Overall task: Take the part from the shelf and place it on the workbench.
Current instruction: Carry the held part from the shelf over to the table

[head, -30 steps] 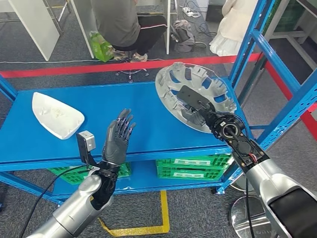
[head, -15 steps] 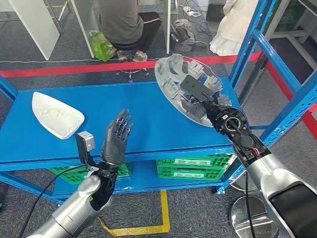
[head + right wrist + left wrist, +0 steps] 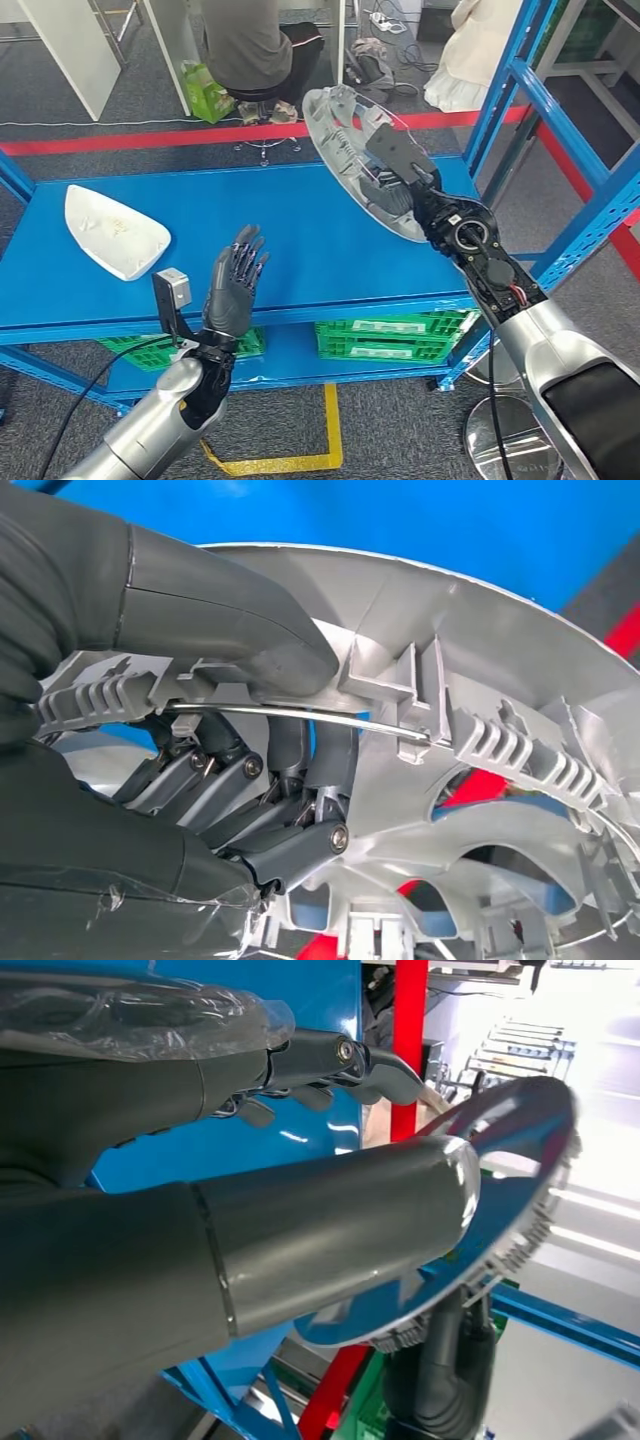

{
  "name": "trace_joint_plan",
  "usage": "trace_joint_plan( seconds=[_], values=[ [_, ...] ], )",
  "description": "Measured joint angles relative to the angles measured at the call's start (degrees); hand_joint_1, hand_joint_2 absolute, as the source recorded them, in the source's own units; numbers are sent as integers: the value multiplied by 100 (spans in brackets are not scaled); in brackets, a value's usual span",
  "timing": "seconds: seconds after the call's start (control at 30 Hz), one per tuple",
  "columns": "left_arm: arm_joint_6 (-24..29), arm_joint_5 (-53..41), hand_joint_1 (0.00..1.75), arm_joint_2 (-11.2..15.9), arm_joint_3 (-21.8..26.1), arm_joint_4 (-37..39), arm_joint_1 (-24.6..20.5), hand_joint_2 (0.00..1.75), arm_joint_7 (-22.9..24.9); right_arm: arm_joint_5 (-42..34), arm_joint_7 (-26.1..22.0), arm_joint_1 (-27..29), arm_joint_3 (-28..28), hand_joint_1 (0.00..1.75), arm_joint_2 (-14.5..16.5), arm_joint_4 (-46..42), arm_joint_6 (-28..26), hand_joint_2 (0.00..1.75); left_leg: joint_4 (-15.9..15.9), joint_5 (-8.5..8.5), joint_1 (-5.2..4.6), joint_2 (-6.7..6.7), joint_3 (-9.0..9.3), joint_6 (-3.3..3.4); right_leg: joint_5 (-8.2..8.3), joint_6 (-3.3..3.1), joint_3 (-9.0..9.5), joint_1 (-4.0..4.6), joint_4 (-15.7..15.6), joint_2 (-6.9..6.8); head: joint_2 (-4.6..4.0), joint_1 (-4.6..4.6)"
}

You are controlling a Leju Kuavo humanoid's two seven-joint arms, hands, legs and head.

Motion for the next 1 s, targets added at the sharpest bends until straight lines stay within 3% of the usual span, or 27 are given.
trace_joint_plan(
  seconds=[0.83, 0.97, 1.0],
  values=[
    [-38, -52, 0, -12, 0, 0, 2, 0, -14, -279, 218, 184, -344, 175, 4, -1273, -225, 175, 1, 0, 1, 3, 0, 0, 0, 0, -7, -1, 0, 3, 0, -1],
    [-42, -69, 0, -17, 0, 0, 0, 175, -38, -259, 243, 234, -362, 175, 4, -1415, -282, 175, 2, 0, 1, 4, 0, 0, 0, 0, -8, -1, 0, 4, 0, -1],
    [-47, -73, 0, -20, 0, 0, 0, 175, -52, -241, 264, 254, -369, 175, 3, -1469, -319, 175, 2, 0, 1, 4, 0, 0, 0, 0, -9, -1, 0, 5, 0, -1]
  ],
)
